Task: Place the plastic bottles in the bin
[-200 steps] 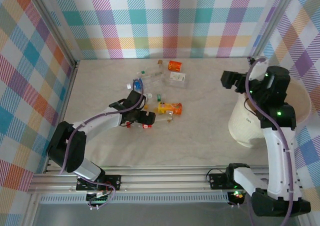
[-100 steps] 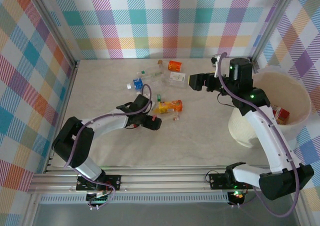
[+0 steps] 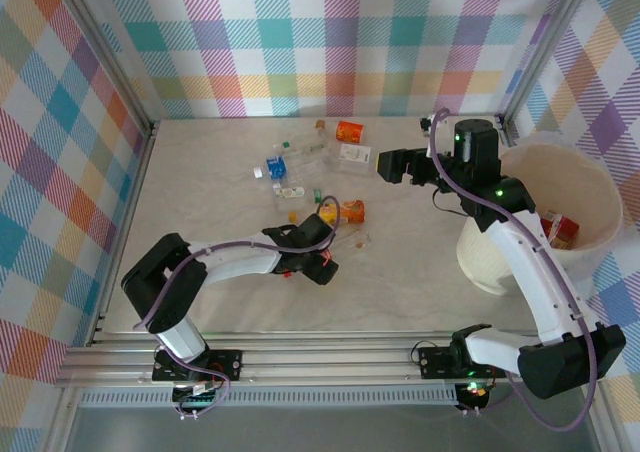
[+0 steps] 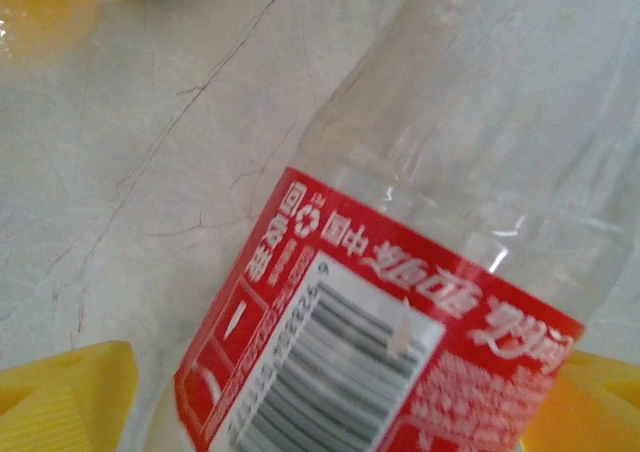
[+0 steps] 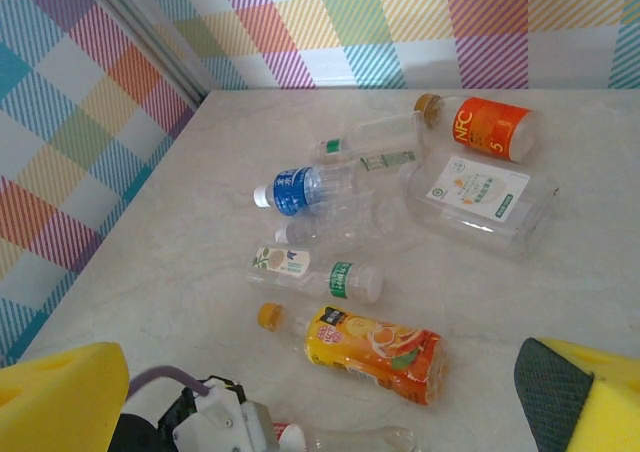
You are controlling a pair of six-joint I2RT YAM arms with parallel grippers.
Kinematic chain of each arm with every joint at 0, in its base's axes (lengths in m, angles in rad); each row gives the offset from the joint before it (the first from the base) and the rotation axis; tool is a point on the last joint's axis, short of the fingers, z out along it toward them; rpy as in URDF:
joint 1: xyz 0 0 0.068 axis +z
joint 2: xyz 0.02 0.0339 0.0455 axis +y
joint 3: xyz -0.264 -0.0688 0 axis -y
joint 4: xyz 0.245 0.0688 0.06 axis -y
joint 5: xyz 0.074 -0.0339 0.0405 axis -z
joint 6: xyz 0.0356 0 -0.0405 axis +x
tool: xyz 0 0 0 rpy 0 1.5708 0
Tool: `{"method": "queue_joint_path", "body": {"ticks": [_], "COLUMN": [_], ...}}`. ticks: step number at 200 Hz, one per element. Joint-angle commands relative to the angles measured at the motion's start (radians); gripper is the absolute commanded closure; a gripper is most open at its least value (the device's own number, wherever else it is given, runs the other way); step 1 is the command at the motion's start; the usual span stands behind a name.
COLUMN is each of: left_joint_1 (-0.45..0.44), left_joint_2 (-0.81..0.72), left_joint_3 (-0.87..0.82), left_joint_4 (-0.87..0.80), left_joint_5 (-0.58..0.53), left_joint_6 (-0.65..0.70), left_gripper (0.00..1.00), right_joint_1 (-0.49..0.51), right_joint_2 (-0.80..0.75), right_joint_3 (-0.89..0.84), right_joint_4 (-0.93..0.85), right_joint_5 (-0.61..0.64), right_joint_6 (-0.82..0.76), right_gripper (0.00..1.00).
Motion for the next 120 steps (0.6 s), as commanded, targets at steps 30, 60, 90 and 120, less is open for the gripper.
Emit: {"method": "queue_joint_path", "body": {"ticks": [30,60,90,120], "left_joint_1": [-0.044,-0.044,-0.044,-0.041], "left_joint_2": [0.101,0.099,0.075,0.039], "left_joint_3": [0.047,0.030,0.005,0.004], "left_joint_4": [0.076,0.099,0.154,0.162], "left_joint_5": [-0.077,-0.023,0.028,0.016], "left_joint_6": [0.101,0.075,0.007,-0.047], "left_gripper": [0.16,0.26,0.34,0.42], "right_joint_1": [0.005,0.006,0.005,0.005], "right_joint_2": [-0.025,-0.026,-0.057,-0.083], "right_joint_3": [-0.005,-0.005,-0.030,-0.064], "right_joint_4": [-0.001,-0.026,-0.003,0.023], "right_joint_5": [0.023,0.048,0.084,0.089], "right_joint_6": [-0.024,-0.042,-0.047,-0.032], "right_gripper": [0.00,0.00,0.00,0.00]}}
